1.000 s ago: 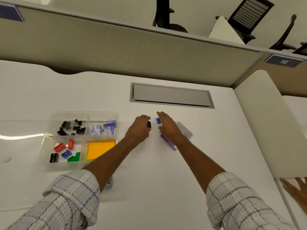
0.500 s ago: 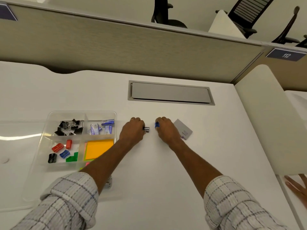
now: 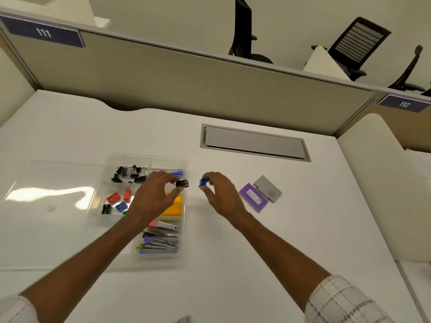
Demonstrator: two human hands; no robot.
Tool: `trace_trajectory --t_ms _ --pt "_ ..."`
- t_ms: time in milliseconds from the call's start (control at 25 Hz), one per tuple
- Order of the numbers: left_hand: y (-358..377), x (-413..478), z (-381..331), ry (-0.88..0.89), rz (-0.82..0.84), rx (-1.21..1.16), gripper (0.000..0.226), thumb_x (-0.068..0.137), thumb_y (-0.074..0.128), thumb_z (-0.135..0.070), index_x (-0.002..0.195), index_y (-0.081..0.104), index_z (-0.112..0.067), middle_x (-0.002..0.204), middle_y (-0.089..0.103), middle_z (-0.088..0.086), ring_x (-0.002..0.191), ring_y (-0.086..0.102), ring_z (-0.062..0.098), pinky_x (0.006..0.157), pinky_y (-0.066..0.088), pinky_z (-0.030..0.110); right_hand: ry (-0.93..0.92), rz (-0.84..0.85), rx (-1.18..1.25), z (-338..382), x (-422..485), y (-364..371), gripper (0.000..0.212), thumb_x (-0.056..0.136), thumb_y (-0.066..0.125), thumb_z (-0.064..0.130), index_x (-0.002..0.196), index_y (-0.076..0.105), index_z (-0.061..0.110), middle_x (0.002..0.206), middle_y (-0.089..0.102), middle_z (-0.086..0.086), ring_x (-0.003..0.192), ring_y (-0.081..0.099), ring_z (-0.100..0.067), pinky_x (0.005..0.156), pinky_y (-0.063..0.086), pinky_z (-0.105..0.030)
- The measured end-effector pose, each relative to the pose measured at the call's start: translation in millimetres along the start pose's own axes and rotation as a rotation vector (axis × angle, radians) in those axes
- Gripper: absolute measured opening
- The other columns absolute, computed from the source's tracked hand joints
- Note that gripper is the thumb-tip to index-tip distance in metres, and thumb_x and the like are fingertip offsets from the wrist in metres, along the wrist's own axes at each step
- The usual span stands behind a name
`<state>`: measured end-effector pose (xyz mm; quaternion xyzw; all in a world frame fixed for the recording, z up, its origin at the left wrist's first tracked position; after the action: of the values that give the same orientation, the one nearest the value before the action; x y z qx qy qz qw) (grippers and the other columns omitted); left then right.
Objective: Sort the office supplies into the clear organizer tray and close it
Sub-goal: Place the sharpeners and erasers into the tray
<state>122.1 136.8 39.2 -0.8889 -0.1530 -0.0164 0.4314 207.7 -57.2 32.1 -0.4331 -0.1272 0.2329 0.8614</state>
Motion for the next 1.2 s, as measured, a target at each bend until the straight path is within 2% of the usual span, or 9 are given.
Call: trace_trajectory --t_ms 80,360,440,600,720,920,1080,1200 --pt "-22 -23 21 -0.064 -0.034 -0.033 0.032 0.084 0.075 -0.035 0.112 0.071 -0.020 0.105 0.068 -0.004 0.105 0.058 0.015 0.089 0.047 0.032 -0.075 0.027 0.024 32 -3 13 0.030 0.098 0.057 0.032 0.125 0.057 0.020 0.126 0.062 0.001 0.112 0.058 -0.016 0.095 0.048 -0.030" --pt "-76 -60 69 -0.211 -0.100 0.100 0.030 0.083 0.075 -0.031 0.111 0.072 -0.020 0.107 0.071 -0.001 0.105 0.059 0.021 0.086 0.048 0.034 -0.248 0.110 -0.036 120 -7 60 0.035 0.097 0.055 0.033 0.131 0.056 0.024 0.132 0.062 0.003 0.119 0.057 -0.019 0.098 0.048 -0.040" --pt "-84 -62 81 -0.248 -0.092 0.121 0.035 0.084 0.074 -0.031 0.117 0.069 -0.020 0.114 0.070 0.000 0.109 0.058 0.020 0.087 0.047 0.033 -0.258 0.128 -0.057 135 -5 71 0.036 0.098 0.053 0.033 0.133 0.054 0.025 0.131 0.063 0.001 0.118 0.058 -0.021 0.097 0.049 -0.042" --pt "-88 -67 99 -0.272 -0.031 0.083 0.048 0.087 0.072 -0.027 0.133 0.059 -0.017 0.132 0.062 0.003 0.123 0.054 0.024 0.100 0.045 0.037 -0.240 0.105 -0.093 146 -1 81 0.036 0.100 0.051 0.028 0.136 0.053 0.026 0.132 0.064 -0.001 0.121 0.058 -0.022 0.094 0.050 -0.039" --pt "-88 -71 106 -0.222 -0.010 0.072 0.042 0.089 0.069 -0.027 0.129 0.061 -0.019 0.131 0.062 0.001 0.121 0.055 0.021 0.100 0.046 0.036 -0.208 0.063 -0.069 137 -7 78 0.033 0.101 0.050 0.021 0.133 0.057 0.024 0.135 0.062 0.001 0.124 0.055 -0.020 0.098 0.049 -0.037" --pt "-75 -67 95 -0.127 0.025 0.010 0.034 0.088 0.071 -0.026 0.122 0.064 -0.021 0.124 0.064 0.000 0.111 0.058 0.016 0.087 0.048 0.025 -0.118 -0.002 -0.074 97 -25 61 0.031 0.100 0.053 0.023 0.131 0.058 0.024 0.135 0.061 0.001 0.124 0.054 -0.017 0.100 0.048 -0.034" --pt "-52 -57 60 -0.018 0.035 -0.047 0.035 0.089 0.071 -0.027 0.124 0.065 -0.022 0.128 0.064 0.000 0.123 0.054 0.018 0.099 0.042 0.027 0.000 -0.113 -0.079 37 -45 32 0.033 0.100 0.053 0.023 0.133 0.056 0.019 0.142 0.055 0.000 0.131 0.050 -0.018 0.108 0.040 -0.029" --pt "-30 -50 30 0.021 0.078 -0.084 0.035 0.091 0.068 -0.029 0.126 0.064 -0.023 0.131 0.062 -0.002 0.129 0.051 0.016 0.104 0.038 0.028 0.190 -0.107 -0.178 -20 -65 11 0.044 0.101 0.051 0.027 0.143 0.046 0.015 0.157 0.037 -0.004 0.146 0.033 -0.022 0.116 0.034 -0.034"
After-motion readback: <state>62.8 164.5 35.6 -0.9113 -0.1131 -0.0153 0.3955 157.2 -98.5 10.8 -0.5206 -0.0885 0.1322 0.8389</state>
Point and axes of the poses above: each hand's wrist, its own x-axis towards the middle knuckle, its own y-axis out of the palm, z = x × y, the point moved 3 cm from there along x, towards the middle knuckle
